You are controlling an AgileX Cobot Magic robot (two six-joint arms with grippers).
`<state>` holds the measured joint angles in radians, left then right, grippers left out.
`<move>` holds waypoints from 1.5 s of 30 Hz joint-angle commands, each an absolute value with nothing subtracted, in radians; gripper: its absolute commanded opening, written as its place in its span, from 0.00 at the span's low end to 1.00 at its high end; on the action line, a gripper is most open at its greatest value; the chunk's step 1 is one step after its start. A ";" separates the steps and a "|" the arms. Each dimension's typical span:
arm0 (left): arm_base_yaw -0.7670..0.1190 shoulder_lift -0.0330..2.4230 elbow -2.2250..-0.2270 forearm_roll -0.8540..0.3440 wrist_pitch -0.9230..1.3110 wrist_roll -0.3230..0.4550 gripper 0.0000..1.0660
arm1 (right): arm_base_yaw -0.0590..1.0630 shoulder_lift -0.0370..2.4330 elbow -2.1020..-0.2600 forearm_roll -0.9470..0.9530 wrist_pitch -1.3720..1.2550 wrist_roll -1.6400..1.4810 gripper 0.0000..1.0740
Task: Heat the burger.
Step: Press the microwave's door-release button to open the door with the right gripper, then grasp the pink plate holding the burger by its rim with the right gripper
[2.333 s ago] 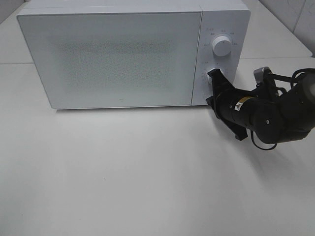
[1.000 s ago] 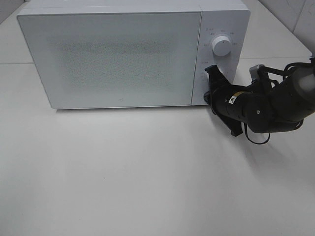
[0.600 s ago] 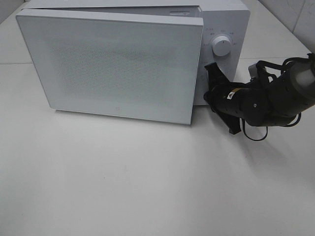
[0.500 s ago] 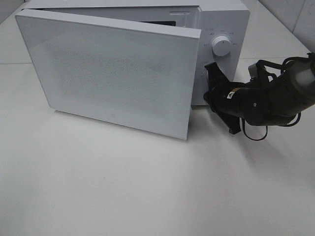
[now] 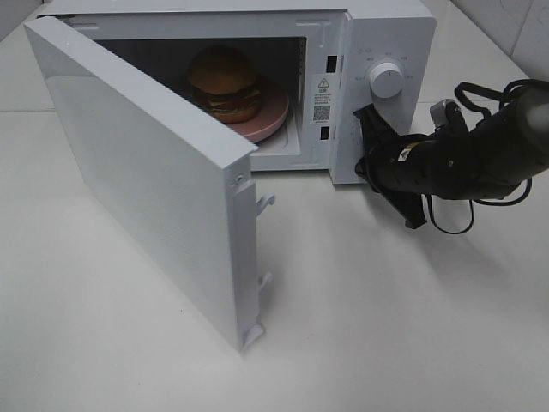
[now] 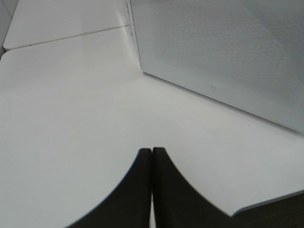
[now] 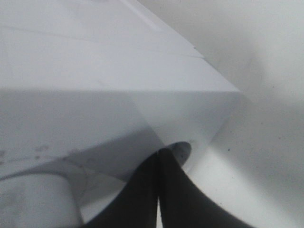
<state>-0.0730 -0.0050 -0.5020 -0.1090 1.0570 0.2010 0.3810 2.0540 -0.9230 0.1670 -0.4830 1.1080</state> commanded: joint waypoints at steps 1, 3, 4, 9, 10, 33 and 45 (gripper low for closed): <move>-0.072 -0.025 -0.499 -0.116 1.042 0.191 0.00 | 0.384 1.978 -0.963 0.065 -0.527 1.055 0.00; -0.072 -0.025 -0.499 -0.116 1.042 0.191 0.00 | 0.384 1.967 -0.954 0.052 -0.516 1.053 0.00; -0.072 -0.025 -0.499 -0.116 1.042 0.191 0.00 | 0.384 1.950 -0.930 0.035 -0.514 1.038 0.00; -0.072 -0.025 -0.499 -0.116 1.042 0.191 0.00 | 0.384 1.907 -0.846 0.000 -0.498 0.997 0.01; -0.072 -0.025 -0.499 -0.116 1.042 0.191 0.00 | 0.384 1.898 -0.831 -0.010 -0.498 0.983 0.01; -0.072 -0.025 -0.499 -0.116 1.042 0.191 0.00 | 0.384 1.803 -0.714 -0.707 -0.530 0.448 0.06; -0.072 -0.025 -0.499 -0.116 1.042 0.191 0.00 | 0.386 1.803 -0.716 -0.757 -0.481 0.244 0.08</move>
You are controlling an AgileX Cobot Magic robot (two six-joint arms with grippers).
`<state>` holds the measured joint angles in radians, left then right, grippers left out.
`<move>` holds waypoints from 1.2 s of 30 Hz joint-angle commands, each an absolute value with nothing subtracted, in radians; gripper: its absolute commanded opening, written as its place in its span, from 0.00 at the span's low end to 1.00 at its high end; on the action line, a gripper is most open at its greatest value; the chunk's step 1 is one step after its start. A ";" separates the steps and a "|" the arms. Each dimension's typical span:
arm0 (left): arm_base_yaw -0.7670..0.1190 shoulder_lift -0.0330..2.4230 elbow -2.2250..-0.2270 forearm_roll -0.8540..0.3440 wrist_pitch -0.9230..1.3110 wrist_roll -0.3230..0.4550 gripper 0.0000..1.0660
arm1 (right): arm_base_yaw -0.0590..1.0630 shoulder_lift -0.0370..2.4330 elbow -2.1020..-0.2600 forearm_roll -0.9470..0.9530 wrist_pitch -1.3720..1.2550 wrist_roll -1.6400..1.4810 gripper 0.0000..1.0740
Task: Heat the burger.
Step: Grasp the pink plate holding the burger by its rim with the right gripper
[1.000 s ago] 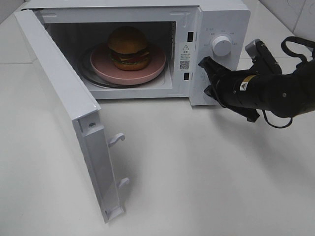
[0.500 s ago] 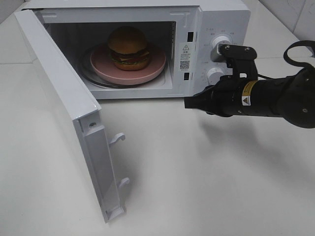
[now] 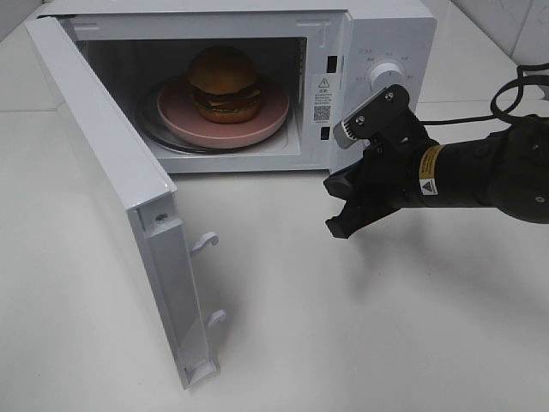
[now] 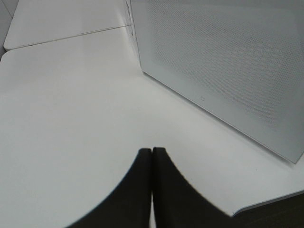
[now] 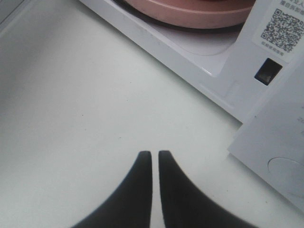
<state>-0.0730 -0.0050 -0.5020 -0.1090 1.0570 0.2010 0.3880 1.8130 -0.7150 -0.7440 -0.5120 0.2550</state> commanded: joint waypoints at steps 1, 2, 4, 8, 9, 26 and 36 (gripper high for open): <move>-0.072 -0.025 -0.499 -0.116 1.042 0.191 0.00 | 0.387 1.803 -0.716 -0.757 -0.437 0.274 0.09; -0.072 -0.025 -0.499 -0.116 1.042 0.191 0.00 | 0.387 1.803 -0.716 -0.757 -0.437 0.274 0.09; -0.072 -0.025 -0.499 -0.116 1.042 0.191 0.00 | 0.387 1.800 -0.716 -0.757 -0.361 0.310 0.09; -0.072 -0.025 -0.499 -0.116 1.042 0.191 0.00 | 0.387 1.777 -0.716 -0.757 -0.283 0.351 0.09; -0.072 -0.025 -0.499 -0.116 1.042 0.191 0.00 | 0.387 1.754 -0.716 -0.757 -0.244 0.379 0.10; -0.072 -0.025 -0.499 -0.116 1.042 0.191 0.00 | 0.387 1.623 -0.828 -0.408 0.301 0.250 0.10; -0.072 -0.025 -0.499 -0.116 1.042 0.191 0.00 | 0.387 1.624 -0.938 0.327 0.549 -0.557 0.11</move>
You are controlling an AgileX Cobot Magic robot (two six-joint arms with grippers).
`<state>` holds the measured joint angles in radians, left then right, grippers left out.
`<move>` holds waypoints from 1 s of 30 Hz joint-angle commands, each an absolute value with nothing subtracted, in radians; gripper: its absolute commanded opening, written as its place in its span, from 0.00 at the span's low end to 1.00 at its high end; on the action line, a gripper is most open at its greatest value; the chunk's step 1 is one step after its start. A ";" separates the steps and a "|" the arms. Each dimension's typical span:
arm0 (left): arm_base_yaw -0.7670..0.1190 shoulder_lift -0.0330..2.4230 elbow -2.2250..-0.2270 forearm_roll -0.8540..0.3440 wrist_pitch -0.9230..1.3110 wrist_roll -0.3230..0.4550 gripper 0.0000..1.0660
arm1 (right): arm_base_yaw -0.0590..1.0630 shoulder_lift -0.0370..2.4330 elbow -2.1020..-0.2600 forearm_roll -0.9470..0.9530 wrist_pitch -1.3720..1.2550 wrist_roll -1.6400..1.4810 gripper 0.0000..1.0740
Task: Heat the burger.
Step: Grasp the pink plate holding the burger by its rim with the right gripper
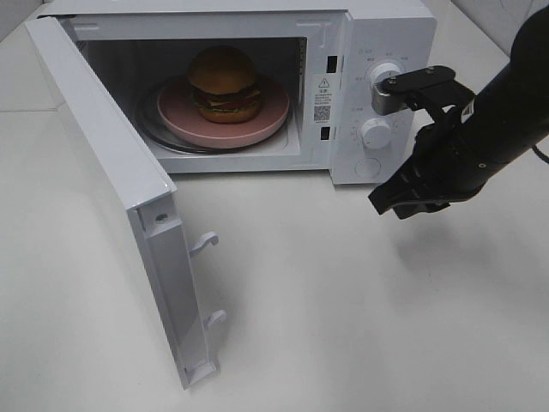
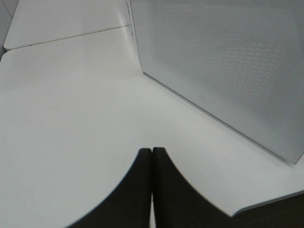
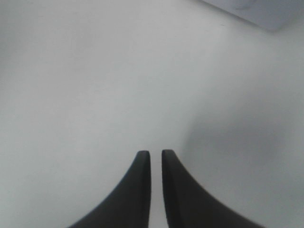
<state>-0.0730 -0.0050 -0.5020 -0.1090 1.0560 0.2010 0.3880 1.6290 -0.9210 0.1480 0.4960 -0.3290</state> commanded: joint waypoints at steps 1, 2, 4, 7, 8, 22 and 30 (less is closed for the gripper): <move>-0.072 -0.025 -0.499 -0.116 1.042 0.191 0.00 | 0.387 1.624 -0.939 0.424 0.559 -0.670 0.11; -0.072 -0.025 -0.499 -0.116 1.042 0.191 0.00 | 0.387 1.624 -0.939 0.424 0.559 -0.670 0.11; -0.072 -0.025 -0.499 -0.116 1.042 0.191 0.00 | 0.387 1.624 -0.940 0.497 0.559 -0.749 0.12; -0.072 -0.025 -0.499 -0.116 1.042 0.191 0.00 | 0.387 1.624 -0.940 0.512 0.557 -0.759 0.13; -0.072 -0.025 -0.499 -0.116 1.042 0.191 0.00 | 0.387 1.624 -0.940 0.530 0.550 -0.784 0.15; -0.072 -0.025 -0.499 -0.116 1.042 0.191 0.00 | 0.592 1.722 -1.080 0.340 0.418 -0.843 0.44; -0.072 -0.025 -0.499 -0.116 1.042 0.191 0.00 | 0.670 1.821 -1.194 0.159 0.413 -0.862 0.56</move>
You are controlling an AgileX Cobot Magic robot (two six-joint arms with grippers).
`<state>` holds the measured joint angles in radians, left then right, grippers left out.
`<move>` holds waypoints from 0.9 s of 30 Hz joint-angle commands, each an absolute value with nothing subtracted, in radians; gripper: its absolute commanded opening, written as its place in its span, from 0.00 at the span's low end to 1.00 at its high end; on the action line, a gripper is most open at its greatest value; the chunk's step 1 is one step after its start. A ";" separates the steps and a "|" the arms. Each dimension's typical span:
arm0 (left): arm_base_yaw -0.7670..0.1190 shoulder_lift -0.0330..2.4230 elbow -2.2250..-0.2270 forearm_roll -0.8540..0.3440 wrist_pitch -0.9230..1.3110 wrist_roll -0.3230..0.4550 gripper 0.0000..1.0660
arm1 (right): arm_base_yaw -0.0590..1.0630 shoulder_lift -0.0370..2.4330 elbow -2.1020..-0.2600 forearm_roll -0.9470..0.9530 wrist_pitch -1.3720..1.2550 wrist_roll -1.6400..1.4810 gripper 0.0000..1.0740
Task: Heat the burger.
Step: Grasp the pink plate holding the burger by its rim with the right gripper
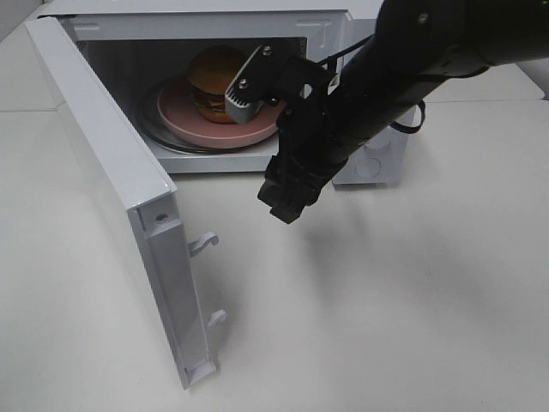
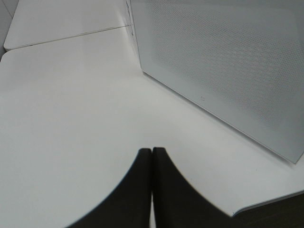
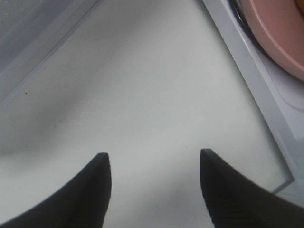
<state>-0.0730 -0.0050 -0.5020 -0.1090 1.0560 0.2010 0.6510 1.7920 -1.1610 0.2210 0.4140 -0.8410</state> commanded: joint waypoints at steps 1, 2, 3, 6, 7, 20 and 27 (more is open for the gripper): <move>-0.072 -0.025 -0.499 -0.116 1.042 0.191 0.00 | 0.670 1.821 -1.194 0.159 0.413 -0.862 0.56; -0.072 -0.025 -0.499 -0.116 1.042 0.191 0.00 | 0.679 1.835 -1.208 0.135 0.413 -0.862 0.58; -0.072 -0.025 -0.499 -0.116 1.042 0.191 0.00 | 0.691 1.855 -1.233 0.097 0.413 -0.862 0.61; -0.072 -0.025 -0.499 -0.116 1.042 0.191 0.00 | 0.712 1.880 -1.266 0.046 0.410 -0.862 0.66; -0.072 -0.025 -0.499 -0.116 1.042 0.191 0.00 | 0.712 1.880 -1.266 0.046 0.410 -0.862 0.66; -0.072 -0.025 -0.499 -0.116 1.042 0.191 0.00 | 0.775 1.912 -1.394 -0.203 0.329 -0.862 0.69; -0.072 -0.025 -0.499 -0.116 1.042 0.191 0.00 | 0.779 1.958 -1.429 -0.209 0.304 -0.862 0.71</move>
<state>-0.0730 -0.0050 -0.5020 -0.1090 1.0560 0.2010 0.7740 1.9470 -1.4190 -0.1980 0.3170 -0.8530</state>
